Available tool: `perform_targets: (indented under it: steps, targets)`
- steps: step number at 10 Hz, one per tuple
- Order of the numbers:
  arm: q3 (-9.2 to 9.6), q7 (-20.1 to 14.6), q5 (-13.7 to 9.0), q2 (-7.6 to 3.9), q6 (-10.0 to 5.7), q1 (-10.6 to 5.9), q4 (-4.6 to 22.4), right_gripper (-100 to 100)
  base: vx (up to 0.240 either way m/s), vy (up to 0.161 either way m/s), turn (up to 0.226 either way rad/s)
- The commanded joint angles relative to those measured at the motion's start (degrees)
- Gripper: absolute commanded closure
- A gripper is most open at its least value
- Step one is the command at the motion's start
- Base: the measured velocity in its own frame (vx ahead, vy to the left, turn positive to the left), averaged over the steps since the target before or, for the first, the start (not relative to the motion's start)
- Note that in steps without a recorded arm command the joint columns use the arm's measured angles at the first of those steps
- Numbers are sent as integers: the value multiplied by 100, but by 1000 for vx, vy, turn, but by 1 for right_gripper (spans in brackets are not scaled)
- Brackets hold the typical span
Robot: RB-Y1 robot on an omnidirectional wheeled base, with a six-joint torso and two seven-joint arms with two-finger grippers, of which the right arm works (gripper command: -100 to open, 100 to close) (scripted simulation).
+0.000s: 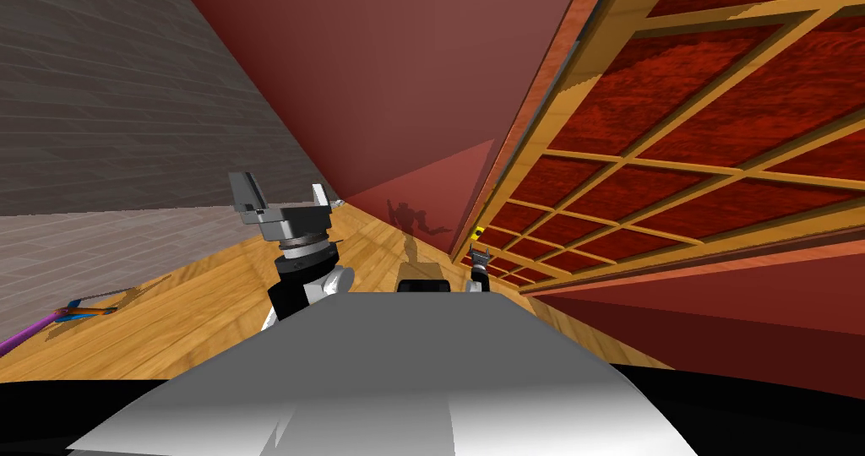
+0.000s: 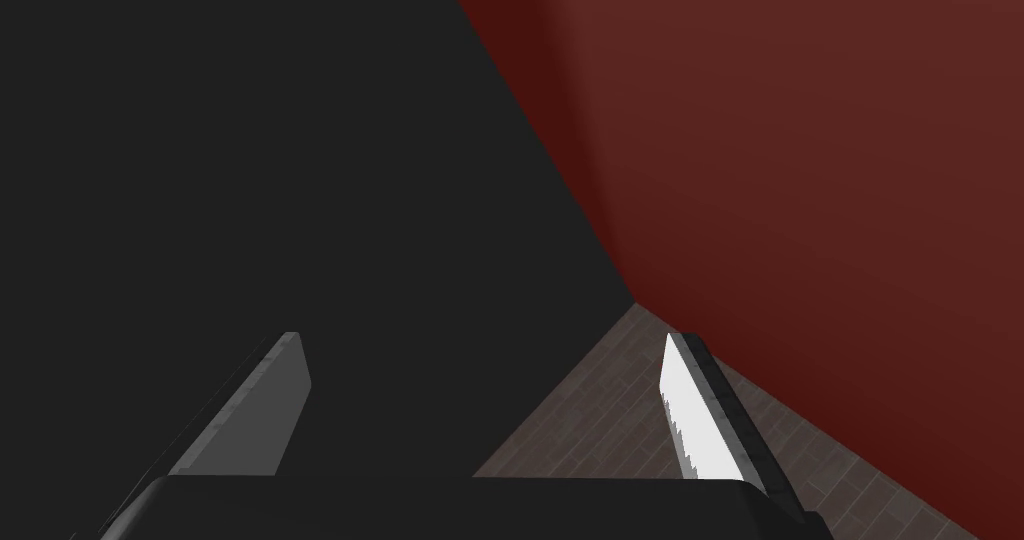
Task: Pull the door open
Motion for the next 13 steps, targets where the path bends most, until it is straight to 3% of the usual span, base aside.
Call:
perform_targets:
  steps: [1,3,10,11,12,13]
  targets:
    - [-21,-180,-10,30,17,-37,26,-100,-65,-8,27]
    - [-26,-204,-12,36,23,-44,29,-100,-50,-6,11]
    - [-207,-890,-186,-614,-206,144,358,-100,190,-11,91]
    - [-226,-959,-204,-681,-230,164,392,-100,200,-30,73]
    - [-210,-929,-191,-659,-263,69,512,-100,90,-17,3]
    - [-210,-929,-191,-659,-263,69,512,100,-18,6,-5]
